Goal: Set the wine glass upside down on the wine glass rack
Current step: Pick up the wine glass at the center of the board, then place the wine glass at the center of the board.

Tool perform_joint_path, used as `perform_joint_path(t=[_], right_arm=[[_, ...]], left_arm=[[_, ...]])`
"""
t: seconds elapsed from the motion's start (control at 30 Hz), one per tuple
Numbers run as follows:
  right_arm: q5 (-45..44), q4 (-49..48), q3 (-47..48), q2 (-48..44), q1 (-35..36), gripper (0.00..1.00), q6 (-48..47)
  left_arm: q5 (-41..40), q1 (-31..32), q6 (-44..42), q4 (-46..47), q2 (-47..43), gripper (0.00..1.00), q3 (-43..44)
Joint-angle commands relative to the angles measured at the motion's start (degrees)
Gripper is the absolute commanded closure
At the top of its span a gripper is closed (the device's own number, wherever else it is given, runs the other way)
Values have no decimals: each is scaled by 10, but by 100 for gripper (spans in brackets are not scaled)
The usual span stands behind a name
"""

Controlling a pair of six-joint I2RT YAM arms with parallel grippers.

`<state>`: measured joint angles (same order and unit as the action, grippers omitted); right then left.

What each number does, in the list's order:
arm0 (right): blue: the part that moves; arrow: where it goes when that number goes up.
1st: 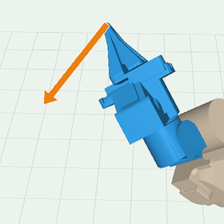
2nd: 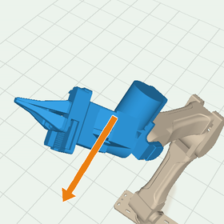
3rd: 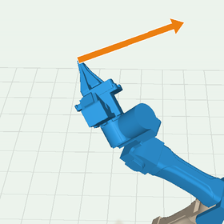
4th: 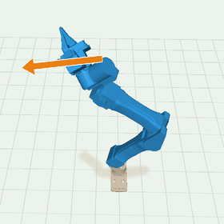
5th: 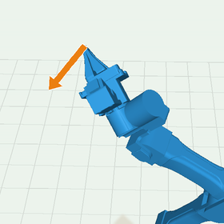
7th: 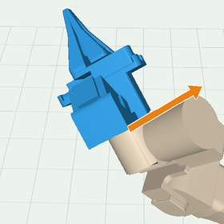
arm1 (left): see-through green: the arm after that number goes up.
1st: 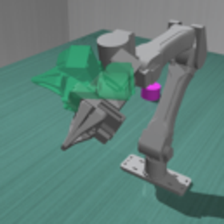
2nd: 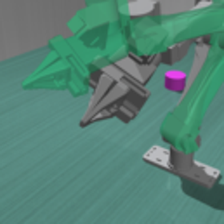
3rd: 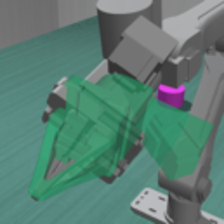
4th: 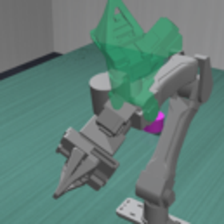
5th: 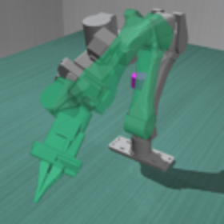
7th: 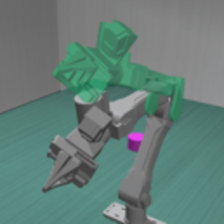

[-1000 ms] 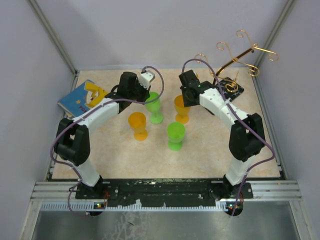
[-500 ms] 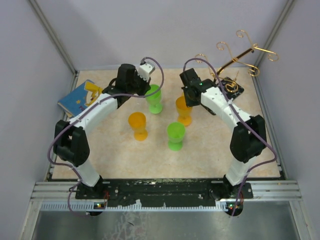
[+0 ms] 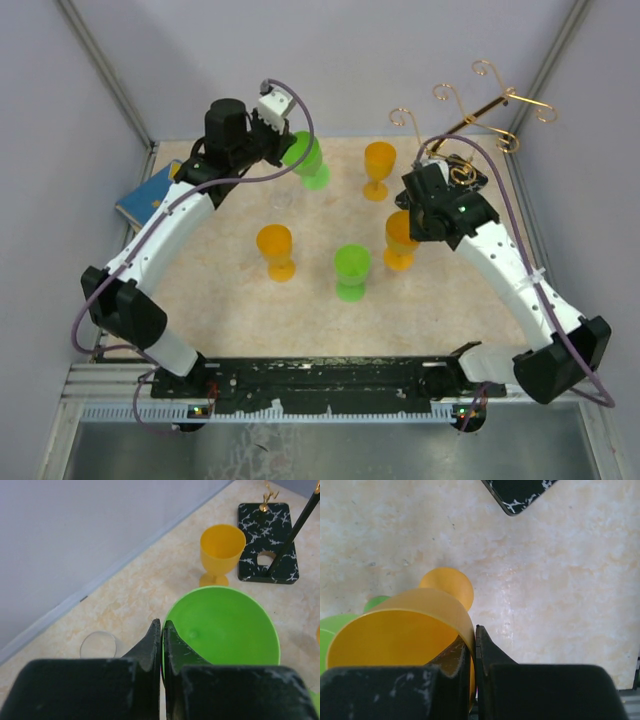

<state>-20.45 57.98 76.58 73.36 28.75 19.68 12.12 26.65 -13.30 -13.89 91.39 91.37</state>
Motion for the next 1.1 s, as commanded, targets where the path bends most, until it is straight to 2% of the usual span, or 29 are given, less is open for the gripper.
perform_joint_path(t=[0.0,0.1,0.27,0.43,0.57,0.7,1.07], right_arm=[[-58,55,-25,-45,2,100,65],[-68,72,-53,-80,-8,100,97],[-24,46,-98,-127,-81,100,92],[6,24,-112,-128,-140,100,69],[48,-6,-125,-117,-177,100,45],[55,-15,-118,-98,-220,100,8],[123,-72,-127,-77,-434,100,-100]], left_arm=[[18,2,-1,-27,-25,100,47],[17,2,-10,-58,-40,100,61],[11,2,-7,-102,-91,100,32],[-77,1,-5,-139,-157,100,-38],[-149,-9,10,-221,-182,100,-48],[-144,-50,24,-244,-201,100,-72],[-85,-187,23,-238,-158,100,-93]])
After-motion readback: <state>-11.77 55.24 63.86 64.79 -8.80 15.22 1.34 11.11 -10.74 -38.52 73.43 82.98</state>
